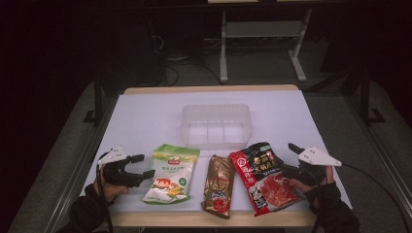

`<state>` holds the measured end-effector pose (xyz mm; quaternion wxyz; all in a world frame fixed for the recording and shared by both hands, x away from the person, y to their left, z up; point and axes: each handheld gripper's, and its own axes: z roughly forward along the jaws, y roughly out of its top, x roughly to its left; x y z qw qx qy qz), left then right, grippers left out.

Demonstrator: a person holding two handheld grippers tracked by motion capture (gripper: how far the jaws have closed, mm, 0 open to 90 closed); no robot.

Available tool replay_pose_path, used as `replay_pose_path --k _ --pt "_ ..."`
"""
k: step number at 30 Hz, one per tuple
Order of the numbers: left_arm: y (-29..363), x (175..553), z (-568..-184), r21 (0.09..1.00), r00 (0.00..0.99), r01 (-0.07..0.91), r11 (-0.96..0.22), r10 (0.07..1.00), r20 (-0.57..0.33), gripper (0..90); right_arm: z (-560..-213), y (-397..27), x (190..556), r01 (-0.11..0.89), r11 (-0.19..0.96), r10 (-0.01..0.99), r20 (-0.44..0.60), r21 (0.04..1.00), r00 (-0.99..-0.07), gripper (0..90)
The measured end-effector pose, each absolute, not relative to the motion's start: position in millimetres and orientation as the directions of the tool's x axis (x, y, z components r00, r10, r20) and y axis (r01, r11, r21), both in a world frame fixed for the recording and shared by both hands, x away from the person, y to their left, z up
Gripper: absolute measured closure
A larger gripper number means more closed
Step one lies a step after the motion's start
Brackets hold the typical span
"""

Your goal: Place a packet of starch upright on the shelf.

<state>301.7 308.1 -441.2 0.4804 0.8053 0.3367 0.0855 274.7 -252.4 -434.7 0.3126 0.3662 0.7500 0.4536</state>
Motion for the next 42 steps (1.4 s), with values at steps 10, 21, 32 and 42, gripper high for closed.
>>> replay_pose_path --k 10,21,32,42 --pt "281.1 339.5 -454.2 0.759 0.765 0.543 -0.358 0.584 -0.272 13.1 -439.6 -252.1 279.1 0.304 0.326 0.832 -0.119 0.895 -0.542 33.2" --pt "250.5 351.7 -452.2 0.721 0.748 0.565 -0.401 0.617 -0.243 22.0 -442.7 -251.0 280.8 0.335 0.322 0.803 -0.068 0.885 -0.593 36.3" --pt "246.0 349.3 -452.6 0.733 0.740 0.552 -0.398 0.638 -0.211 76.0 -443.0 -240.7 282.5 0.328 0.380 0.778 -0.108 0.865 -0.619 35.4" --pt "259.1 331.8 -435.9 0.787 0.753 0.499 -0.364 0.631 -0.186 90.0 -441.5 -247.2 282.1 0.324 0.374 0.798 -0.124 0.869 -0.589 35.8"
